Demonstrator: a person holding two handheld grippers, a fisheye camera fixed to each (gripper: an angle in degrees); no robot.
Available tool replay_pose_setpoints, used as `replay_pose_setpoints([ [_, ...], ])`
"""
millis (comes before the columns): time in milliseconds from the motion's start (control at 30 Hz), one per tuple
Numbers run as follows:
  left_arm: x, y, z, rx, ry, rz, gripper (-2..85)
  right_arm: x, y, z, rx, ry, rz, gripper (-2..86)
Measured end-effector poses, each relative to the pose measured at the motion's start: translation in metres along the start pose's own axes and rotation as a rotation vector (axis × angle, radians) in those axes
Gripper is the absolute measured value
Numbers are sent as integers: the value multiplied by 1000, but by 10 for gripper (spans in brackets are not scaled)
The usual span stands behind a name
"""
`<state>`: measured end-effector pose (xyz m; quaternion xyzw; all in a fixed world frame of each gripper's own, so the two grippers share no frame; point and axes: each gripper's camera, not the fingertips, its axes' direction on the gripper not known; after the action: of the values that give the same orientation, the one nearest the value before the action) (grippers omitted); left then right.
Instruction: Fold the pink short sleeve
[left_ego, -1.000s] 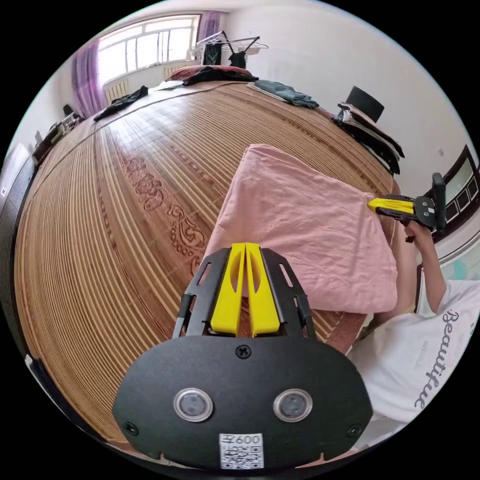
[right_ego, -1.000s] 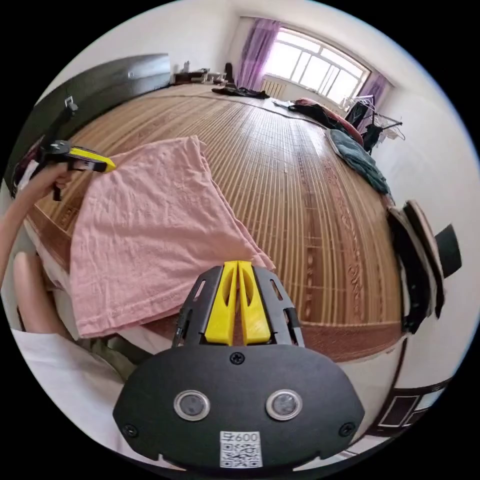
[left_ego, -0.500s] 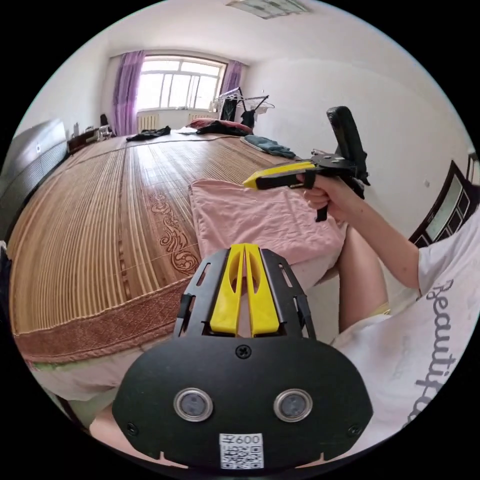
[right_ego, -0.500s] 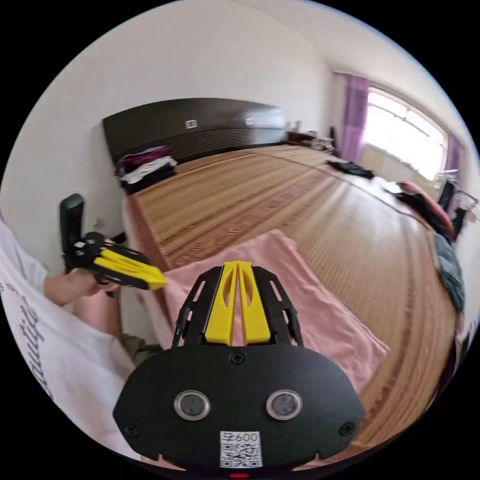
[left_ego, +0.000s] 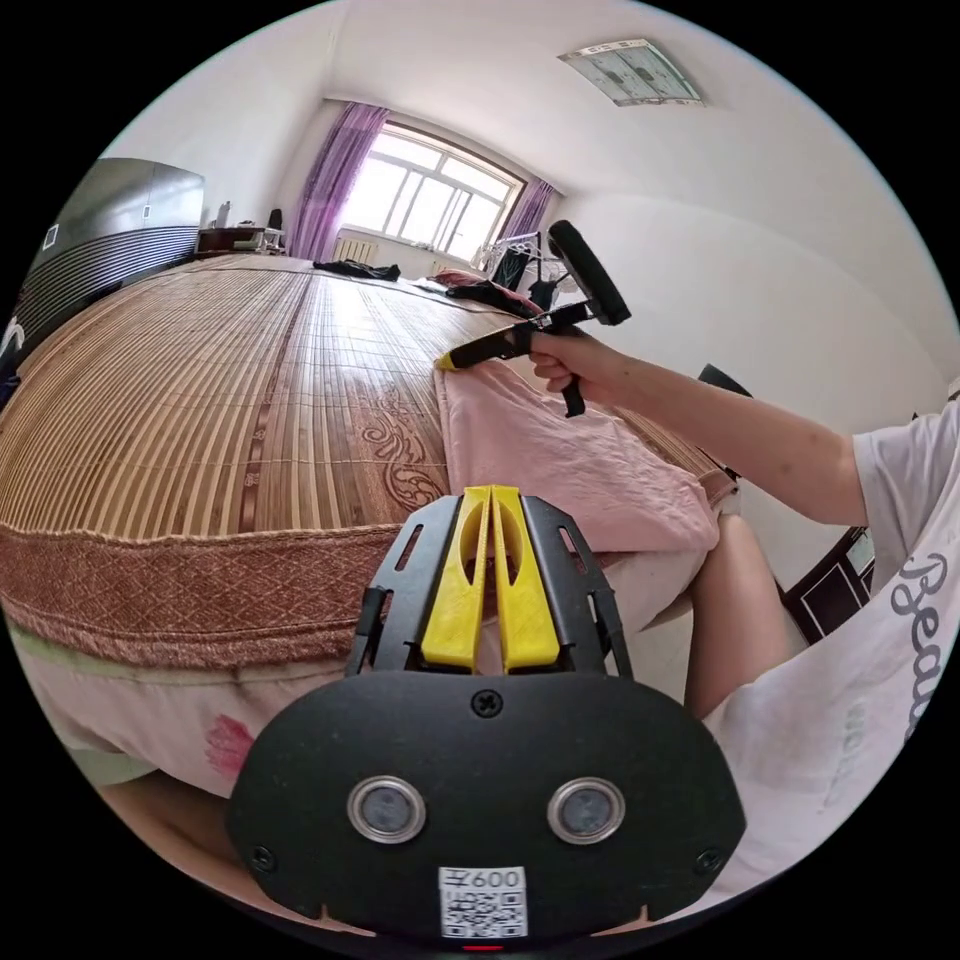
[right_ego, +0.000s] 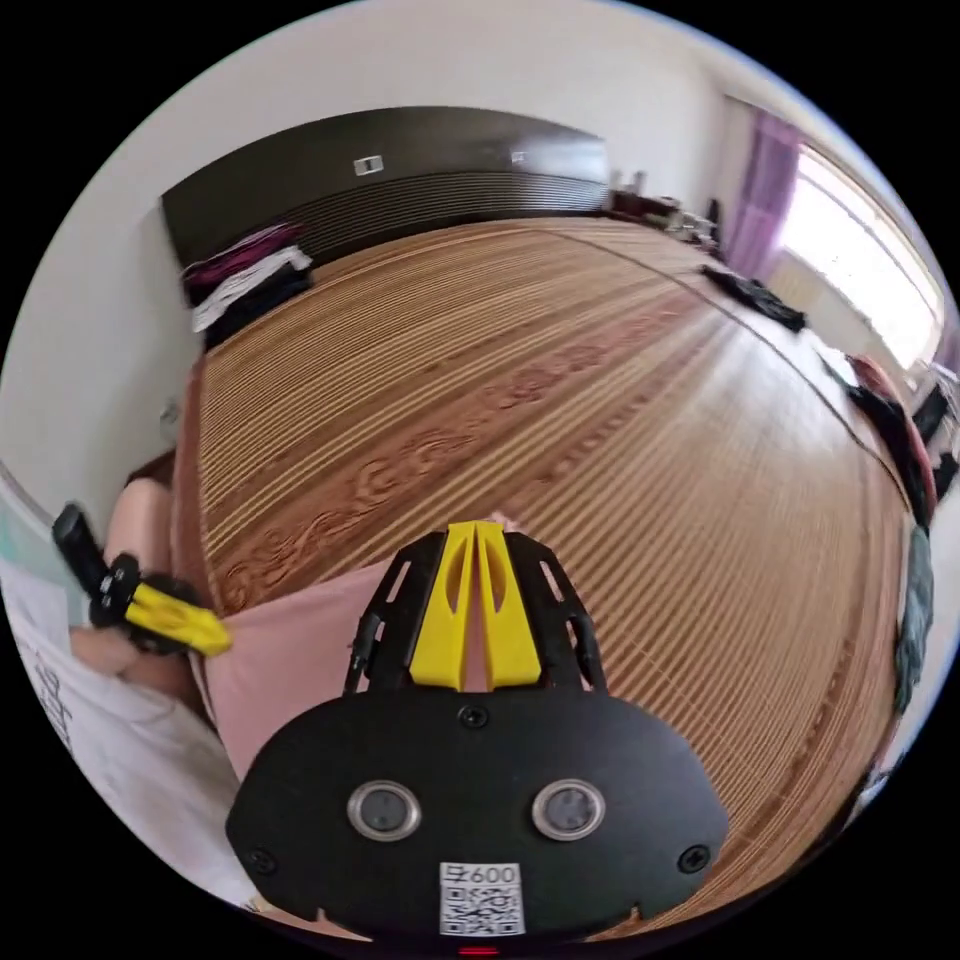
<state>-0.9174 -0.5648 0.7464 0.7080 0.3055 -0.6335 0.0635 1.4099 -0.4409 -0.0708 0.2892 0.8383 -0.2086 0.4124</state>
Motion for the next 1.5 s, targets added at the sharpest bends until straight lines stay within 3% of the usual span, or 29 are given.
replay_pose_setpoints([
  [100, -32, 3, -2, 23, 37, -13, 6, 21, 7, -20, 58, -156, 37, -1],
  [267, -81, 5, -6, 63, 60, -13, 7, 45, 30, -14, -45, 20, 51, 37],
  [333, -97, 2, -7, 64, 63, -12, 7, 55, 36, -12, -63, -54, 42, 24],
  [600, -169, -6, -18, 133, 129, -30, 8, 87, 67, -71, 143, -168, -32, -8],
  [800, -226, -28, -45, 101, 224, -109, 32, 123, 97, -87, 199, -266, -26, -8],
  [867, -244, -52, -51, 13, 147, -116, 74, 134, 111, -99, 268, -308, -37, -8],
  [967, -264, -77, -38, -96, 206, -33, 59, 149, 114, -99, 255, -326, -15, -8],
  [1267, -324, -65, -40, -27, 190, -99, 4, 166, 120, -51, 13, -169, -12, -8],
  [1400, -343, -68, -40, -36, 197, -144, 2, 186, 130, -71, 32, -69, 85, -7],
  [1500, -349, -79, -45, -41, 162, -138, 1, 194, 167, -122, 183, 33, 201, -7],
])
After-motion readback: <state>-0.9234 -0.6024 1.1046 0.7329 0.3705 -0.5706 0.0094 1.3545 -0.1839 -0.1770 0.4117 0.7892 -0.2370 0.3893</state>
